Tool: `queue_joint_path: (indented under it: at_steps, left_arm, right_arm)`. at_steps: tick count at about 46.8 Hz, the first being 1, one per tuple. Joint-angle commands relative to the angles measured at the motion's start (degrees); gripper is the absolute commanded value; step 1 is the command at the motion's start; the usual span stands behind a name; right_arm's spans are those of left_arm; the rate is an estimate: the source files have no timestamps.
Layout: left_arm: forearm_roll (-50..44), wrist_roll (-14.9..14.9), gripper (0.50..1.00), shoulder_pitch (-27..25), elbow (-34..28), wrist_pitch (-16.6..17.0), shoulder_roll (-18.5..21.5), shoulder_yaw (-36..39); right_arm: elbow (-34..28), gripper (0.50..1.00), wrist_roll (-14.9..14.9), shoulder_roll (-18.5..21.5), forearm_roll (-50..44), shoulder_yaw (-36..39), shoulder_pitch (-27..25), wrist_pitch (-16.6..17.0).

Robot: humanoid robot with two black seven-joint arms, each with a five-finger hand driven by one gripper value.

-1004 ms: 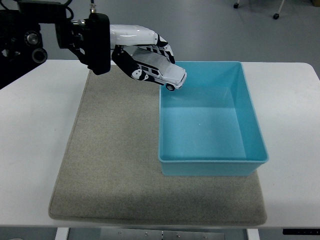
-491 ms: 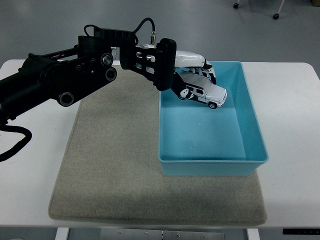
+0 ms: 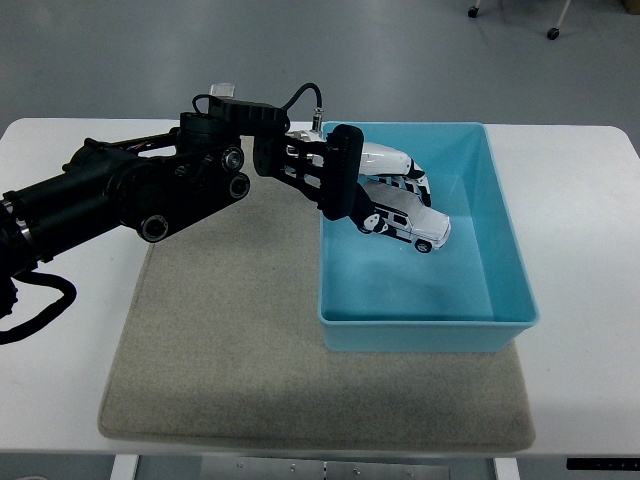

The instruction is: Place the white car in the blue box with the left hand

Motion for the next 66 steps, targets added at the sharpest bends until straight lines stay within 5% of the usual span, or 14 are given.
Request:
queue_joint_path:
  at_steps: [1,14,19,35,51,60,66]
  left_arm:
    - [-0.2,0.0,0.653,0.2,0.5,1.5,0.0,0.0]
    - [-1.4,-0.1,0.958,1.4,0.4,4.2,-0.1,-0.3]
    - [-3.4,-0.1,0.992,1.3,0.2,4.2,0.0,-0.5]
    - [-30.9,0.0,0.996,0.6,0.4,8.2,3.3,-1.7]
    - [-59.0,0.0,0.996,4.1,0.4,6.8,15.0,-6.5]
    - [-73.8,0.3,0.996,7.8,0.4,0.4,20.7,-6.4]
    - [-84.9,3.4,0.996,11.8,0.5,-4.5,23.9,-6.5]
  right_arm:
    - [0.0,0.936,0.0,0.0,0.0,0.0,0.0,0.0]
    - [0.0,0.936,0.0,0.0,0.0,0.0,0.0,0.0]
    - [0.0,0.936,0.0,0.0,0.0,0.0,0.0,0.0]
    - [0.0,0.936,0.0,0.0,0.0,0.0,0.0,0.0]
    - [0.0,0.936,0.0,0.0,0.0,0.0,0.0,0.0]
    - [0.0,0.936,0.0,0.0,0.0,0.0,0.0,0.0]
    - [0.0,0.936,0.0,0.0,0.0,0.0,0.0,0.0]
